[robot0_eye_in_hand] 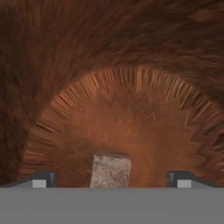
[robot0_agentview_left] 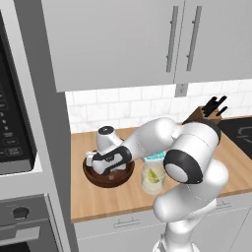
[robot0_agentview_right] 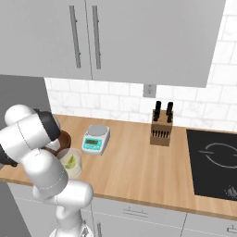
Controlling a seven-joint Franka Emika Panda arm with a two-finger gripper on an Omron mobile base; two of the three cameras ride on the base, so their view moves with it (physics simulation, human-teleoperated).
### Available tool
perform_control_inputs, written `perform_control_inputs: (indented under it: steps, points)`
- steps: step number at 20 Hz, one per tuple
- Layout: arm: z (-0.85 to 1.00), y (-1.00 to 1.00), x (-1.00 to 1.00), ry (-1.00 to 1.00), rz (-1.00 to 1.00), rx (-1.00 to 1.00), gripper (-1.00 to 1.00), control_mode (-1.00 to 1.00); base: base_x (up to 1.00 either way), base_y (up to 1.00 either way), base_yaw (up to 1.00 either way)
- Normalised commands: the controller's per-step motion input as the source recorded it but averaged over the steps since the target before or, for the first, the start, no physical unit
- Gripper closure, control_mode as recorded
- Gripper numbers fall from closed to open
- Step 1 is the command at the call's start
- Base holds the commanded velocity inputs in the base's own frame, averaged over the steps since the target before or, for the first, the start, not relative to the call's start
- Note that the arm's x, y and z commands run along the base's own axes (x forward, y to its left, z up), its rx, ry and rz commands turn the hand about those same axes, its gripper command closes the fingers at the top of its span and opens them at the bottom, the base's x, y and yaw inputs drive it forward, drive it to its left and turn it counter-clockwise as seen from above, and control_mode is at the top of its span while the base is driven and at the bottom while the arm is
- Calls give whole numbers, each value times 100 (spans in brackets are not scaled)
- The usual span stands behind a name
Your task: Grab a lemon wedge from the fridge and one ice cube from the ice bowl, and put them in the glass of lemonade.
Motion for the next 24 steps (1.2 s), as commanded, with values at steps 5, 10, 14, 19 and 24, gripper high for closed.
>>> perform_control_inputs:
  steps: [5,10,14,19,24]
  points:
    - [0,0,12,0,0,0,-100,-100,0,0,0]
    - [0,0,13,0,0,0,-100,-100,0,0,0]
    - [-5,0,-9,0,0,0,-100,-100,0,0,0]
    - [-1,0,-5,0,0,0,-100,-100,0,0,0]
    - [-2,0,0,0,0,0,-100,-100,0,0,0]
